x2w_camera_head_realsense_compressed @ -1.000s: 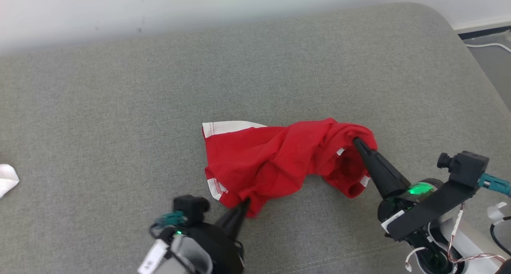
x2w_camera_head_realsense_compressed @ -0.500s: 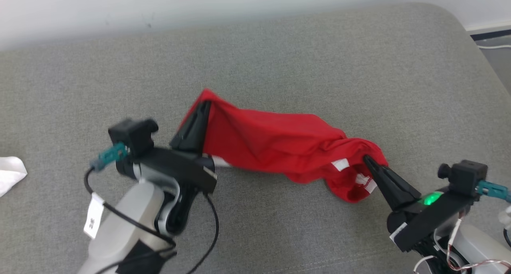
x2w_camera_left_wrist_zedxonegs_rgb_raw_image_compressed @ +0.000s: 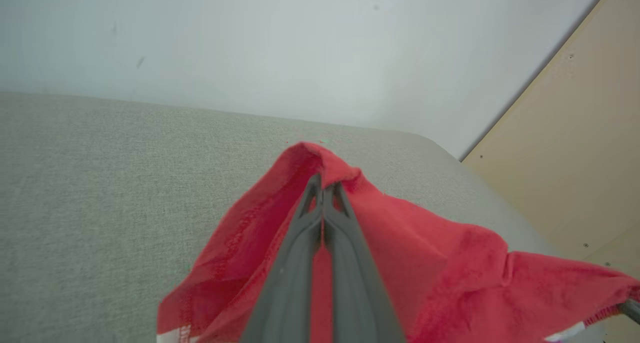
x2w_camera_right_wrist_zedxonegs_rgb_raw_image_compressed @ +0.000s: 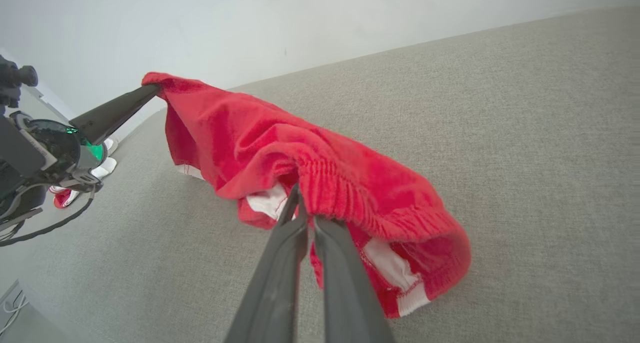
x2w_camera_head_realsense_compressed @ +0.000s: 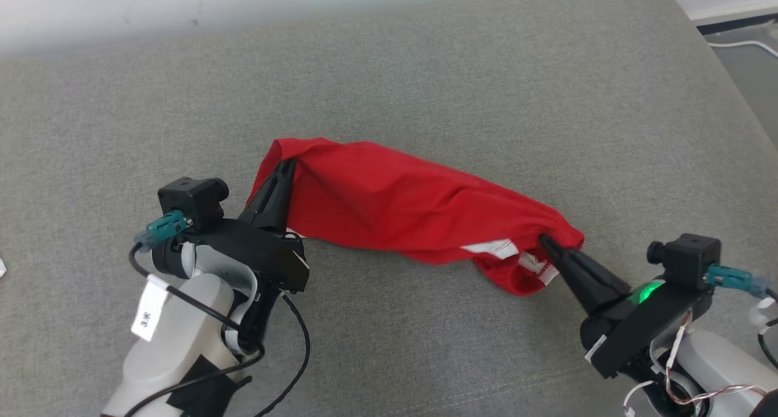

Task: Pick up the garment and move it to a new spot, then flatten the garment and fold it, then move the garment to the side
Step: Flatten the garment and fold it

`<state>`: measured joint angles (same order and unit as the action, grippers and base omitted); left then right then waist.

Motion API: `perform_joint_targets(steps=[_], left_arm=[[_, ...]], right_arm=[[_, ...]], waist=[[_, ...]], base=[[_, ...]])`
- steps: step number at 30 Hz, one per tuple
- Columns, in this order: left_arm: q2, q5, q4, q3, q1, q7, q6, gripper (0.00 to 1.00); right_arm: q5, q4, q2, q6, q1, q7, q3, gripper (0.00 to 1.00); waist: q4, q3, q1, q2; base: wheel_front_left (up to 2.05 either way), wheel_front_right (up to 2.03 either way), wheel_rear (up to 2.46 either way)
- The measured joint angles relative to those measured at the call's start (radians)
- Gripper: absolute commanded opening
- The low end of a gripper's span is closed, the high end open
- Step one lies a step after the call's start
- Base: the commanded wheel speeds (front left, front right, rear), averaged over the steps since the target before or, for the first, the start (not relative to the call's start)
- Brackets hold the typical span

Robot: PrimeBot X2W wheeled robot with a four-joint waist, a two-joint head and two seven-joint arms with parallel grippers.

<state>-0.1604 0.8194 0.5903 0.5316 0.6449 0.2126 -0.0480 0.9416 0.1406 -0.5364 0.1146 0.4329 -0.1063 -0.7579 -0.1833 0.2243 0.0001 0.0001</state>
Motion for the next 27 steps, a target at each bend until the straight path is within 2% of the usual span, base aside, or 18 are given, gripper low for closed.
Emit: perform_joint_targets(steps=[5, 10, 17, 21, 27], left_arm=[[-0.053, 0.007, -0.007, -0.007, 0.033, -0.026, -0.042, 0.00], [-0.120, 0.067, -0.051, -0.053, 0.128, -0.070, -0.068, 0.00], [-0.142, 0.167, -0.114, -0.088, 0.187, -0.155, -0.075, 0.00], [-0.156, 0.202, -0.115, -0.074, 0.145, -0.211, -0.075, 0.00], [-0.189, 0.253, -0.187, -0.080, 0.014, -0.250, -0.075, 0.00]], right_arm=[[0.022, 0.018, -0.002, 0.003, 0.046, -0.009, 0.034, 0.00], [0.045, 0.019, -0.003, 0.009, 0.207, -0.009, 0.077, 0.00], [0.175, -0.028, -0.019, 0.009, 0.319, -0.006, 0.103, 0.00], [0.192, -0.024, -0.047, 0.009, 0.313, 0.045, 0.032, 0.00], [0.231, -0.040, -0.064, 0.009, 0.272, 0.065, -0.003, 0.00]], waist=[[0.013, -0.009, 0.0000, 0.0000], [0.023, -0.034, 0.0000, 0.0000], [0.040, -0.075, -0.0001, -0.0001], [0.055, -0.089, 0.0000, 0.0000], [0.061, -0.092, -0.0001, -0.0001]], base=[[0.00, 0.00, 0.00], [0.00, 0.00, 0.00], [0.00, 0.00, 0.00], [0.00, 0.00, 0.00], [0.00, 0.00, 0.00]])
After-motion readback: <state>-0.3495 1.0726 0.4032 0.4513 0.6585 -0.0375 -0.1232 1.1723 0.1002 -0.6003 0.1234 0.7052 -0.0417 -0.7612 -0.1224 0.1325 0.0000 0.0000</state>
